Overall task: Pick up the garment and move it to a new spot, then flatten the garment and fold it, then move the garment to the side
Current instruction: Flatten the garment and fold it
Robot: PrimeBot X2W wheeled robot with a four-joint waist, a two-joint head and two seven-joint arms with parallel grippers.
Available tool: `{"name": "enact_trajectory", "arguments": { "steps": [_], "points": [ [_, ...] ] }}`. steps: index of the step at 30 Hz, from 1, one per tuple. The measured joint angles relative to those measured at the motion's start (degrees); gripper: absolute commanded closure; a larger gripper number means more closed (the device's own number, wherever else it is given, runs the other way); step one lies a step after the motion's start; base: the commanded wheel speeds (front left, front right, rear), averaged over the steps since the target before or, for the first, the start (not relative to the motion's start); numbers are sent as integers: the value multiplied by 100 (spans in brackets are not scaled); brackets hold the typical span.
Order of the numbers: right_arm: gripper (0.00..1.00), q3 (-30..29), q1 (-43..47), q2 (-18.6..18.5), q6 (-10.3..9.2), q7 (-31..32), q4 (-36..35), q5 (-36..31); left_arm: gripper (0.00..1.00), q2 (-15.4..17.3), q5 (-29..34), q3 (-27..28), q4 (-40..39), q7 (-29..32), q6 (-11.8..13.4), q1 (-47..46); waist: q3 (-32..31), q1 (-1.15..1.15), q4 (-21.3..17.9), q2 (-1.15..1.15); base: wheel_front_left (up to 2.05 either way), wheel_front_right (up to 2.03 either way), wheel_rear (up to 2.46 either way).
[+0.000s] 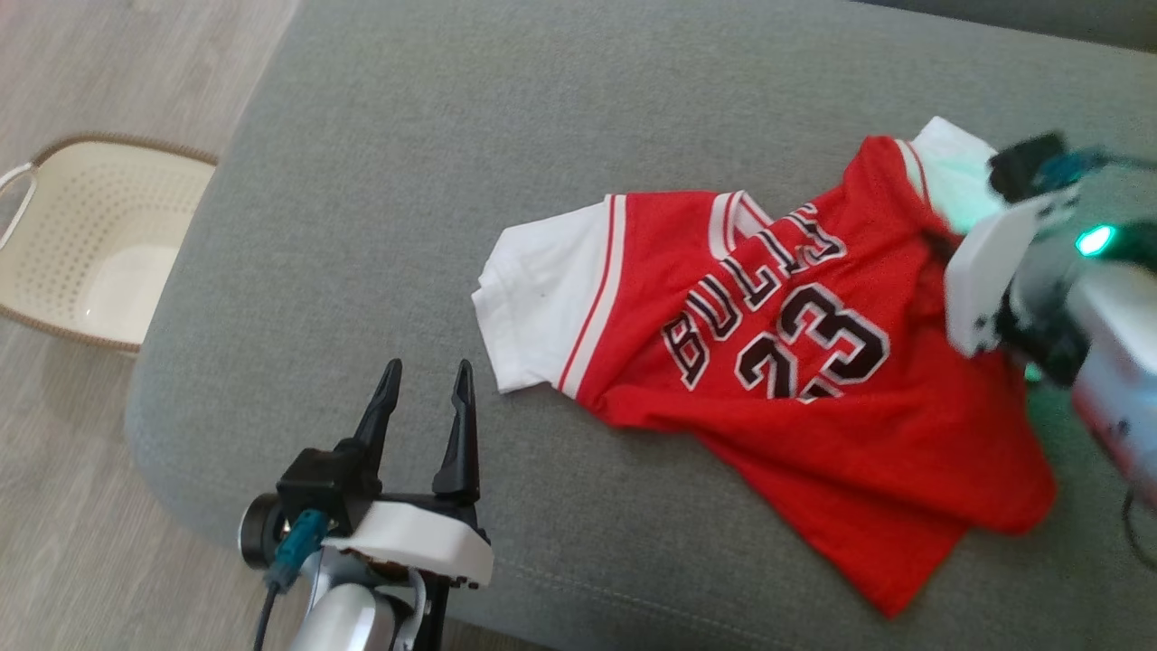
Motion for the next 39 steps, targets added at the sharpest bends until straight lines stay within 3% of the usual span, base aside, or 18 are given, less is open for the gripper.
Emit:
{"name": "enact_trajectory", "arguments": {
  "steps": [10, 20, 26, 27, 28, 29, 30, 39],
  "points": [
    [100, -71, -1631, 18, 0, -1057, 1058, -1160, 0, -10, -2, -169, -2, 0, -1, -134, 204, 0, 364, 0, 0, 0, 0],
    [100, -42, -2353, 220, 0, -1749, 2018, -2079, 0, -14, -2, -332, -2, 0, -53, -211, 334, 0, 776, 0, 0, 0, 0],
    [100, -123, -2854, 208, 0, -2090, 2221, -2777, 0, -14, -2, -381, -1, 0, -60, -212, 435, 0, 931, 0, 0, 0, 0],
    [74, -199, -2874, 209, 0, -2093, 2235, -2855, 0, -15, -2, -394, -1, 0, -60, -212, 452, 0, 941, 0, 0, 0, 0],
    [30, -287, -2880, 210, 0, -2127, 2248, -2905, 0, -15, -3, -404, -1, 0, -60, -212, 472, 0, 945, 0, 0, 0, 0],
    [30, -367, -2879, 211, 0, -2150, 2273, -2955, 0, -15, -2, -414, -1, 0, -60, -213, 489, 0, 944, 0, 0, 0, 0],
    [0, -444, -2875, 223, 0, -2162, 2295, -3009, 0, -15, -2, -417, -1, 0, -58, -213, 498, 0, 934, 0, 0, 0, 0],
    [0, -1160, -2650, 639, 0, -2772, 2307, -3188, 0, -16, 27, -312, -4, 0, -44, -233, 483, 0, 524, 0, 0, 0, 0]
  ]
}}
